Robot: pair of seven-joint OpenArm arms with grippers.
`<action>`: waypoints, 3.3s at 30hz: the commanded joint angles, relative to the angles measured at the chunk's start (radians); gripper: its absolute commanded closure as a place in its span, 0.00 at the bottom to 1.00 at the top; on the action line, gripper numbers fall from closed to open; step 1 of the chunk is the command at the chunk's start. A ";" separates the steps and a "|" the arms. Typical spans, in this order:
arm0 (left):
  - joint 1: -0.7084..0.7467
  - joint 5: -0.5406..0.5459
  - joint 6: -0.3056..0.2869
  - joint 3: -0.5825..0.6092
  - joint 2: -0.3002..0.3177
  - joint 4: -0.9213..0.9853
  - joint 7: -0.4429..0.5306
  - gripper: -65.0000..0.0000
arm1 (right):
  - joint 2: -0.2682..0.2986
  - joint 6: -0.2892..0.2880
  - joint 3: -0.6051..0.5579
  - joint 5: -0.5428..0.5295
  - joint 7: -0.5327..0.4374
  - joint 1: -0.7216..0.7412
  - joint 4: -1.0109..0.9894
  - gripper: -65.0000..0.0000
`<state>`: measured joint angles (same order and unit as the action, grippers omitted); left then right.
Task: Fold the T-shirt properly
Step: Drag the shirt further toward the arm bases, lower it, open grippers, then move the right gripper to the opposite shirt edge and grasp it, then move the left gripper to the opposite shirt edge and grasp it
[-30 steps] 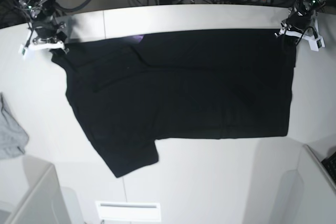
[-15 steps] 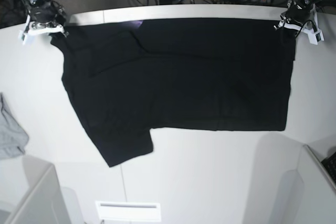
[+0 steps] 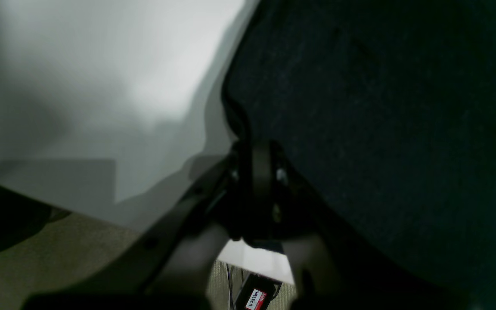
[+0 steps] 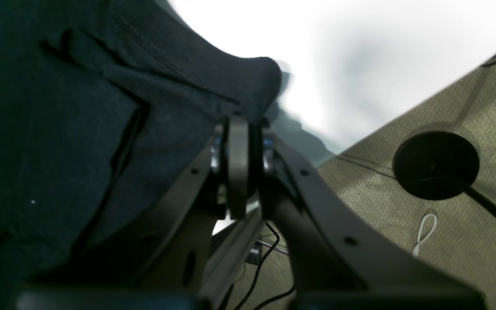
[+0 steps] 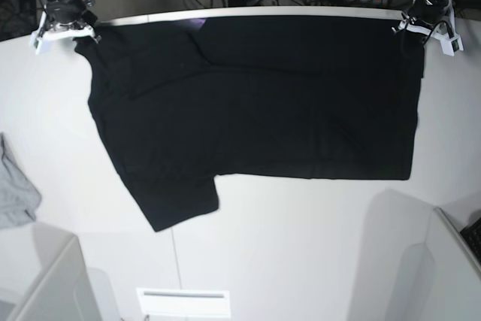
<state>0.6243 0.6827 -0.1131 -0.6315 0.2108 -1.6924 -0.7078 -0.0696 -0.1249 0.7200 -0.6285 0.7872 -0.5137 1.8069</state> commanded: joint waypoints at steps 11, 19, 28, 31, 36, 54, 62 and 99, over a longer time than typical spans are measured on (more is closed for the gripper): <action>0.035 -0.001 -0.003 -0.015 0.011 -0.102 0.014 0.78 | 0.007 -0.005 0.006 -0.011 -0.022 -0.016 0.020 0.68; 0.035 -0.001 0.000 -0.050 0.008 -0.100 0.014 0.16 | 0.006 -0.005 0.049 -0.011 -0.025 -0.013 0.058 0.66; -0.005 0.001 0.000 -0.262 -0.014 -0.154 0.014 0.15 | 0.037 -0.005 0.079 -0.006 -0.018 0.100 0.087 0.65; -0.028 0.001 0.000 -0.261 -0.014 -0.205 0.014 0.16 | 0.061 -0.005 -0.001 -0.004 -0.018 0.135 0.089 0.66; -0.074 -0.001 0.000 -0.225 -0.021 -0.220 0.014 0.22 | 0.066 -0.005 -0.122 -0.003 -0.018 0.223 0.086 0.66; -0.074 -0.004 0.000 -0.172 -0.021 -0.217 0.014 1.00 | 0.212 -0.005 -0.468 0.241 -0.028 0.919 -0.612 0.46; -0.068 -0.005 0.000 -0.172 -0.021 -0.216 0.014 1.00 | 0.282 -0.006 -0.587 0.241 -0.216 1.173 -1.140 0.36; -0.329 -0.128 0.000 -0.070 0.077 -0.067 0.014 0.15 | 0.248 -0.009 -0.756 0.243 -0.302 1.133 -1.209 1.00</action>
<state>0.2977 0.5537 -0.1104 -0.6949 0.2718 -1.7447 -0.7151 0.1745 -0.1322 -0.0368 -0.3889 0.4694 0.5980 0.5934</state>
